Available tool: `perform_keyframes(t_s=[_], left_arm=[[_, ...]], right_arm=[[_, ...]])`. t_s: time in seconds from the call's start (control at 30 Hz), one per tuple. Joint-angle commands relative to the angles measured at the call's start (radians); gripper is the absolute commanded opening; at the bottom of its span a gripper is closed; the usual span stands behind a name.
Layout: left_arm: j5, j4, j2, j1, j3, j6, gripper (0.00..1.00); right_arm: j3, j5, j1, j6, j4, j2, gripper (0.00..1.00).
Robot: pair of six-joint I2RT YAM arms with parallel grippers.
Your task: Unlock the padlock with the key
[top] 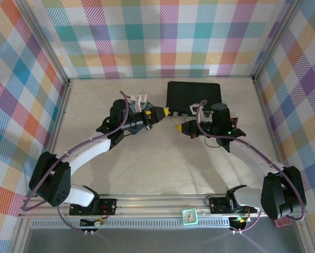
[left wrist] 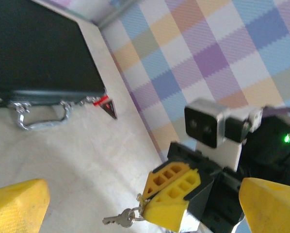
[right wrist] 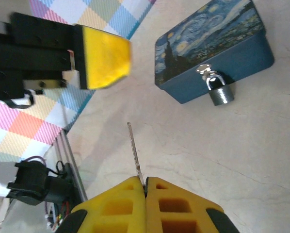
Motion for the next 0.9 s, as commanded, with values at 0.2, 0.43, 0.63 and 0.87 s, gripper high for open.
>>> perform_keyframes(t_s=[0.2, 0.43, 0.63, 0.87], left_arm=[[-0.133, -0.077, 0.060, -0.009, 0.004, -0.274, 0.90], [-0.127, 0.013, 0.158, -0.051, 0.027, -0.410, 0.78], [-0.173, 0.078, 0.171, -0.071, -0.001, -0.502, 0.77], [-0.225, 0.130, 0.183, -0.093, -0.006, -0.538, 0.75]], right_arm=[[0.187, 0.424, 0.128, -0.224, -0.200, 0.066, 0.00], [0.167, 0.597, 0.180, -0.350, -0.088, 0.102, 0.00], [0.136, 0.684, 0.232, -0.451, -0.039, 0.109, 0.00], [0.123, 0.698, 0.276, -0.450, -0.011, 0.114, 0.00]])
